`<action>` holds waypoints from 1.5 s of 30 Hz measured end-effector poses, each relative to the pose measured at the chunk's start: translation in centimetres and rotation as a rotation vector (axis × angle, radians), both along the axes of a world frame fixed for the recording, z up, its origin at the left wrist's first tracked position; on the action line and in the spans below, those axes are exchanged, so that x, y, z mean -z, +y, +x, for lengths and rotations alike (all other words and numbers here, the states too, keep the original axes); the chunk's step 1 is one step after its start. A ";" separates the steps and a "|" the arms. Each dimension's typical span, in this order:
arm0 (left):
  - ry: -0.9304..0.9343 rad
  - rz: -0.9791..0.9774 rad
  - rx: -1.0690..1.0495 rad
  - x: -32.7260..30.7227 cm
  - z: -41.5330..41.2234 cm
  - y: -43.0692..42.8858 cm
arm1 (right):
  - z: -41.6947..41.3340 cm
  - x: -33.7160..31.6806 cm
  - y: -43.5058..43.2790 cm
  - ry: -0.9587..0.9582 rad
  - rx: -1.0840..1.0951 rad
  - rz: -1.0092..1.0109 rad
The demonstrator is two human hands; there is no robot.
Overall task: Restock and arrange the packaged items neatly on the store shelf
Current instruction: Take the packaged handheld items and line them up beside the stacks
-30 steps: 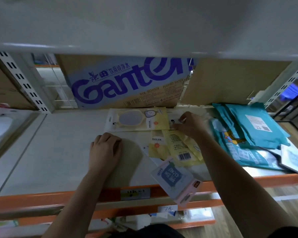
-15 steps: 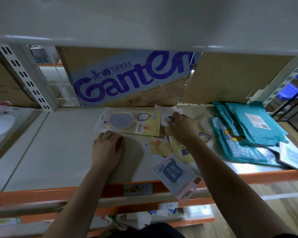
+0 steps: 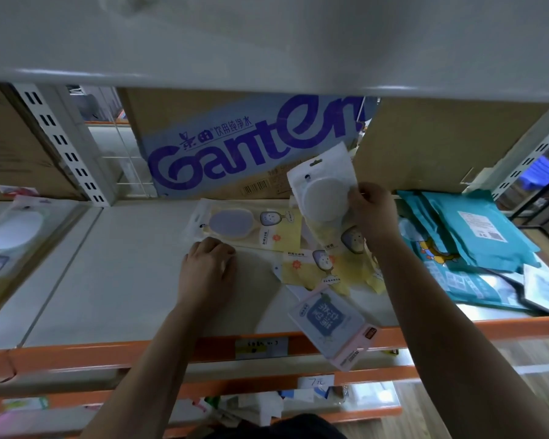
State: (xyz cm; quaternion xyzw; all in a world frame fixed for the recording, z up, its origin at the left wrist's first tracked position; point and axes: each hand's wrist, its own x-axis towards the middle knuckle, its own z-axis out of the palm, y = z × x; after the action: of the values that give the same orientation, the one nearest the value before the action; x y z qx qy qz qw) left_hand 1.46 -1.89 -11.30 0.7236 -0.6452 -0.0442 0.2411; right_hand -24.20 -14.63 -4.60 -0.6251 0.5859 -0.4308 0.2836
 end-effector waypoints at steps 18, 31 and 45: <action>-0.089 0.067 -0.066 -0.2 3.2 -2.5 | -1.2 3.7 1.0 -0.245 0.039 0.375; -0.113 0.311 -0.551 0.3 6.1 -2.3 | 0.4 3.9 -0.1 -0.243 -0.113 0.399; 0.126 0.226 -0.325 -0.3 4.7 -5.3 | 1.5 4.2 -0.4 -0.196 -0.178 0.383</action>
State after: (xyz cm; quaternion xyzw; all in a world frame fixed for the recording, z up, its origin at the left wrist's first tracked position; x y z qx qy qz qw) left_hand 6.13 -7.24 -10.99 0.8364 -0.4946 -0.1220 0.2025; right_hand -22.74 -15.03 -8.75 -0.5644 0.5691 -0.3435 0.4895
